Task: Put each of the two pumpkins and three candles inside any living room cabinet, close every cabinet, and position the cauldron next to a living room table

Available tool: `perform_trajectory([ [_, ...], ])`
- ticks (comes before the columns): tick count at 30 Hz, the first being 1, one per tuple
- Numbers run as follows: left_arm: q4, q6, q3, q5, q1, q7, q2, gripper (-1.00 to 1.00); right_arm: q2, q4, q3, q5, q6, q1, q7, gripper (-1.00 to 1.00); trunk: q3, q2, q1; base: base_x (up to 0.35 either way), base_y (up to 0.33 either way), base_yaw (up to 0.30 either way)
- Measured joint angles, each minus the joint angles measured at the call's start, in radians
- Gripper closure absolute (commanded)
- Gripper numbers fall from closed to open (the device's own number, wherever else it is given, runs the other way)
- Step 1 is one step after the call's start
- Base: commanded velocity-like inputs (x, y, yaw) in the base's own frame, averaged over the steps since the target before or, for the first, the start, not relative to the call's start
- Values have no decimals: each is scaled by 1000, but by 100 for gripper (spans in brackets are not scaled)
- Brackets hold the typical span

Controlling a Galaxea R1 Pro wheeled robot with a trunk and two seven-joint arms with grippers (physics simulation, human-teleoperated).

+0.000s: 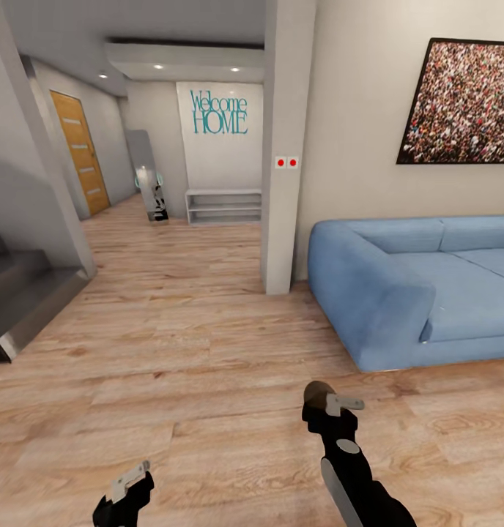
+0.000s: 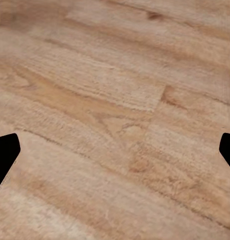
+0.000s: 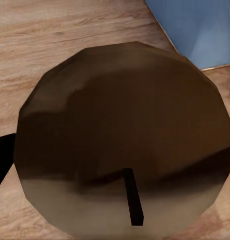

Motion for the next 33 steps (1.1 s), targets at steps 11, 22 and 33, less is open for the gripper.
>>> perform_trajectory([
  [11,1,-121,1,-11,125,2,-14,-100,-2,198,1,29,-343,44,-7,100,34,77,-42,0,0,0],
  [22,0,-221,0,-35,178,-1,-20,-100,3,293,2,115,-543,157,-38,100,69,154,-84,0,0,0],
  [33,2,-233,2,-50,304,-3,-14,-100,10,690,5,131,-902,164,-39,100,103,231,-126,0,0,0],
])
